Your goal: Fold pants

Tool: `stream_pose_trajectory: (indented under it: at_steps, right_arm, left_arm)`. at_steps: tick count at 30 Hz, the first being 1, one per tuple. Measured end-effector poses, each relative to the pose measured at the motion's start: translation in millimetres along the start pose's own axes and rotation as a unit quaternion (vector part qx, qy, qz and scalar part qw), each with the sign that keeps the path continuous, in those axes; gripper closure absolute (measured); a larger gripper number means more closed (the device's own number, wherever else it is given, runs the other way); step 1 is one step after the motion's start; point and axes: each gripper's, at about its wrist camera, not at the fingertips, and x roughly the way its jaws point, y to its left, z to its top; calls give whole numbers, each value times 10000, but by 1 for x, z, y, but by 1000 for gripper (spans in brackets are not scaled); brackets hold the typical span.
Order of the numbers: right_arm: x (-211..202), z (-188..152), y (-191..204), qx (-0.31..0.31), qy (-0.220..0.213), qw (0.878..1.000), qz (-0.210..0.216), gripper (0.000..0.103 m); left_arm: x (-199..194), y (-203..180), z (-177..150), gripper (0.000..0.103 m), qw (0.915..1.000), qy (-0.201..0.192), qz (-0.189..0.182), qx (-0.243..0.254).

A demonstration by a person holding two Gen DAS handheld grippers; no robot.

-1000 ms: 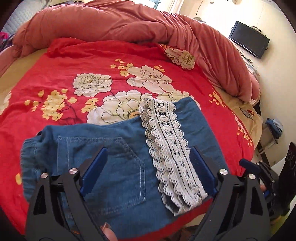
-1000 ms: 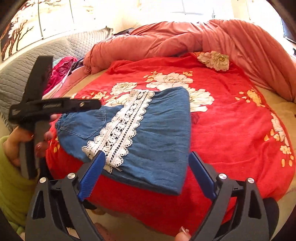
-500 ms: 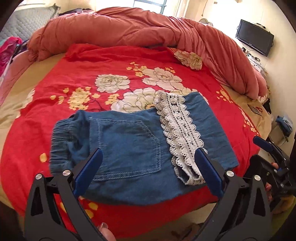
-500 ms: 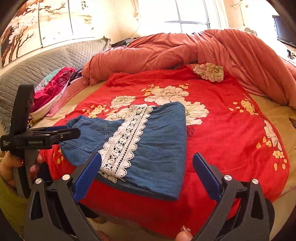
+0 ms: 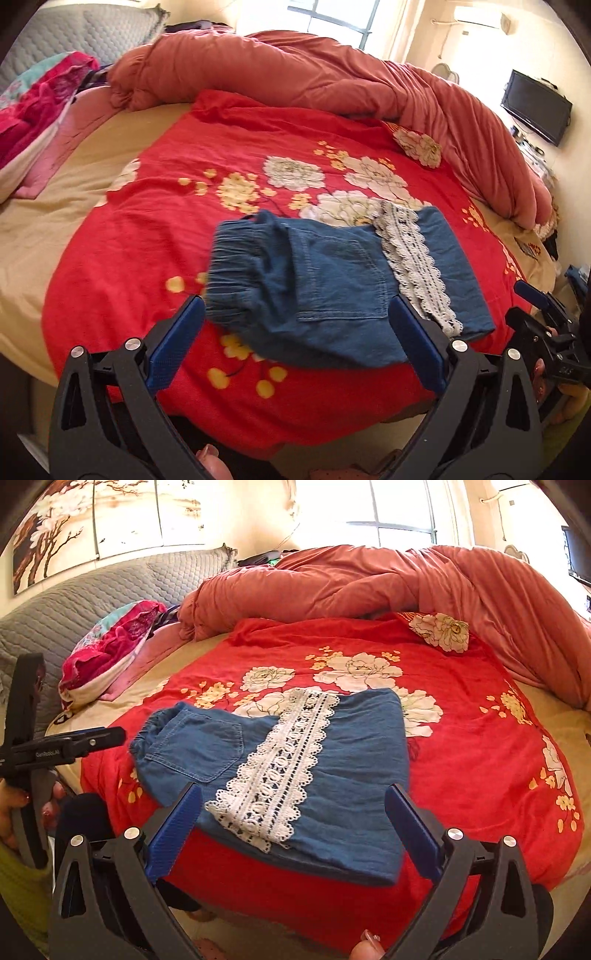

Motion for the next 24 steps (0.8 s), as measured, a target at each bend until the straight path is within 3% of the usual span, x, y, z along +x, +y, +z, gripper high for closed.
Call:
stream_pose_trajectory:
  at_steps: [9, 17, 20, 24]
  right_arm:
    - [11, 10, 20, -239, 114, 9995, 157, 5]
    - [40, 40, 47, -647, 357, 9951, 650, 5]
    - [61, 59, 58, -792, 531, 9912, 918, 5]
    - [94, 85, 74, -1104, 749, 9840, 1178, 5]
  left_arm:
    - [-15, 46, -10, 10, 9985, -30, 292, -460]
    - [-4, 64, -23, 10, 9965, 210, 300, -747]
    - [4, 67, -26, 10, 9951, 301, 169, -925]
    - [15, 63, -28, 10, 9918, 268, -289, -1218]
